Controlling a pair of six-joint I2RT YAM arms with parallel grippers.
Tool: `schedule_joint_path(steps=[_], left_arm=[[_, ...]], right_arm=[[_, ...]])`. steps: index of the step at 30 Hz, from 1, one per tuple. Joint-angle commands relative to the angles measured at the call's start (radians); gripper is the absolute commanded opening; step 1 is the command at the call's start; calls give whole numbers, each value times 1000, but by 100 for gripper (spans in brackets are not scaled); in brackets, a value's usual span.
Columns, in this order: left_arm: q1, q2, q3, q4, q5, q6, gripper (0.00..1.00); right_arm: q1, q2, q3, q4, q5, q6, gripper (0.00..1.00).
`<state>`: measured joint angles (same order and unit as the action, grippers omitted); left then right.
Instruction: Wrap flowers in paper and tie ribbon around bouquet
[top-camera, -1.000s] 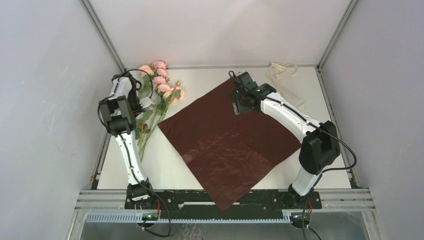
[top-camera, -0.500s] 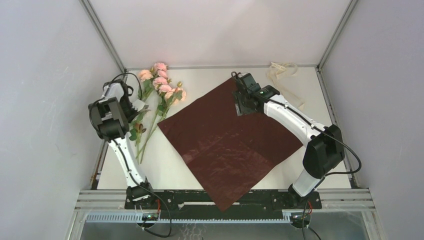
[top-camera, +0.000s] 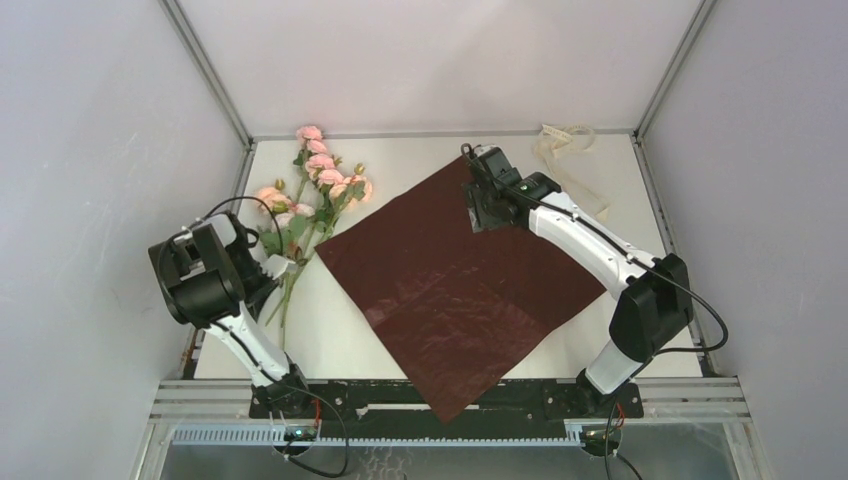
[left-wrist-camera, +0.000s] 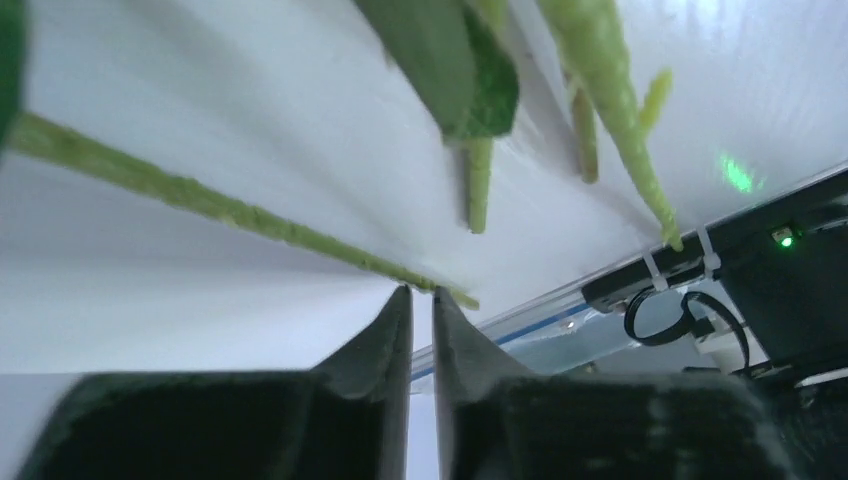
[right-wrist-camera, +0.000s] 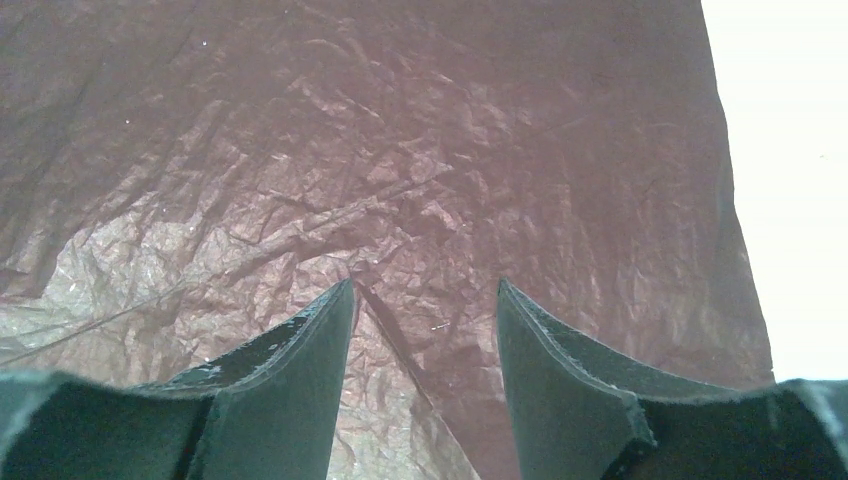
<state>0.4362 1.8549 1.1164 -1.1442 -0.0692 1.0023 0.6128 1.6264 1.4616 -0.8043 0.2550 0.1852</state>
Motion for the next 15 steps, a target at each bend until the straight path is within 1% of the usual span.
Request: schedule_joint_path(steps=[1,3,4,7,9,11,13,15], left_arm=[[1,-79,74,-93,58,22,29],[1,-72,193,-94,154,-53,49],[1,-56,258,-84,201,-111,53],[-3,24,436,-43,339,-284,55],[-15,80,516,-4,378,-393,56],[-35,126,560,45,393,-484,56],[-56,163,592,101,374,-550,57],[-76,208,624,120,377,-594,57]], right_arm=[[20,-45,-7,12,20,2,63],[21,-44,-11,14,20,1,64],[21,-42,-11,15,20,-1,64],[22,-35,-7,11,15,-3,64],[22,-28,1,4,12,1,64],[24,-22,7,0,12,3,64],[24,-17,13,-6,13,5,64],[25,-8,24,-14,13,9,64]])
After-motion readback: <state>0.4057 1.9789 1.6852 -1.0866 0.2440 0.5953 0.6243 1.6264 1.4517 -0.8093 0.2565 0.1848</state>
